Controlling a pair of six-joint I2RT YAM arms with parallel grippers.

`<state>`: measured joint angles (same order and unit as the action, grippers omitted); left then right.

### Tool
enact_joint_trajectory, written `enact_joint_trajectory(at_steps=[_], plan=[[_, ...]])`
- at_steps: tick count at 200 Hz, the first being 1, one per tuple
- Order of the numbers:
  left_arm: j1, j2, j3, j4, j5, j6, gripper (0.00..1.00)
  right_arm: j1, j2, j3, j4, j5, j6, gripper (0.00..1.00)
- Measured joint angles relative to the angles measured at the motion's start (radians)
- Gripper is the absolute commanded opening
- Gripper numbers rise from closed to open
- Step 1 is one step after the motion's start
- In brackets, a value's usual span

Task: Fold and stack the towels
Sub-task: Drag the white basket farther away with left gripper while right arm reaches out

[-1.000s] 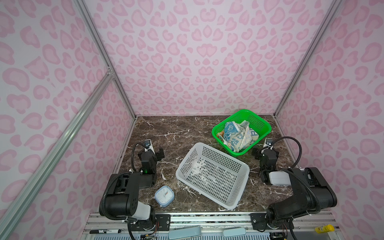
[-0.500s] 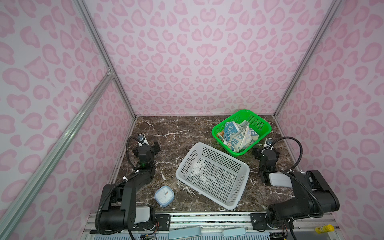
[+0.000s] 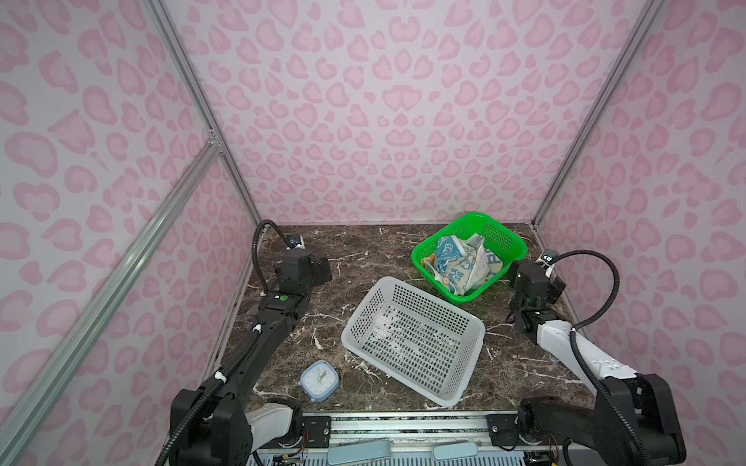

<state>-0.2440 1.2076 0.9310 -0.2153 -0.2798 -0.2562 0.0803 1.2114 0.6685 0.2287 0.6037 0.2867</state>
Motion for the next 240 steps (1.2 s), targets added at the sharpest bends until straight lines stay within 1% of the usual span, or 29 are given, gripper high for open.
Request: enact_joint_trajectory(at_steps=[17, 26, 53, 89, 111, 116, 130, 155, 161, 169, 189, 233, 240], plan=[[-0.057, 0.006, 0.05, -0.127, 0.03, -0.028, 0.97, -0.009, -0.022, 0.06, -0.112, -0.024, 0.042, 1.0], [-0.089, 0.016, 0.069, -0.184, 0.045, -0.039, 0.97, -0.007, -0.037, 0.076, -0.159, -0.057, 0.055, 1.0], [-0.18, 0.076, 0.103, -0.304, 0.108, -0.076, 0.97, 0.013, -0.069, 0.058, -0.228, -0.174, 0.062, 1.0], [-0.277, 0.192, 0.164, -0.391, 0.166, -0.103, 0.97, 0.079, -0.055, 0.058, -0.29, -0.291, 0.063, 1.0], [-0.297, 0.237, 0.184, -0.419, 0.172, -0.112, 0.98, 0.149, -0.041, 0.086, -0.323, -0.317, 0.037, 1.0], [-0.297, 0.249, 0.19, -0.426, 0.171, -0.114, 1.0, 0.164, -0.04, 0.092, -0.328, -0.32, 0.034, 1.0], [-0.298, 0.292, 0.211, -0.446, 0.167, -0.113, 0.93, 0.204, -0.035, 0.108, -0.333, -0.32, 0.024, 1.0], [-0.299, 0.352, 0.238, -0.47, 0.176, -0.112, 0.83, 0.262, -0.02, 0.135, -0.338, -0.307, 0.007, 1.0], [-0.299, 0.365, 0.241, -0.474, 0.179, -0.112, 0.79, 0.271, -0.015, 0.142, -0.34, -0.305, 0.004, 1.0], [-0.299, 0.384, 0.248, -0.481, 0.179, -0.11, 0.72, 0.275, -0.009, 0.151, -0.343, -0.305, -0.001, 1.0], [-0.301, 0.425, 0.261, -0.5, 0.195, -0.1, 0.6, 0.275, 0.001, 0.166, -0.354, -0.296, -0.003, 1.0], [-0.301, 0.462, 0.273, -0.522, 0.203, -0.082, 0.38, 0.278, 0.008, 0.166, -0.361, -0.29, -0.003, 1.0], [-0.3, 0.465, 0.275, -0.524, 0.202, -0.081, 0.37, 0.278, 0.012, 0.166, -0.361, -0.29, -0.003, 1.0]])
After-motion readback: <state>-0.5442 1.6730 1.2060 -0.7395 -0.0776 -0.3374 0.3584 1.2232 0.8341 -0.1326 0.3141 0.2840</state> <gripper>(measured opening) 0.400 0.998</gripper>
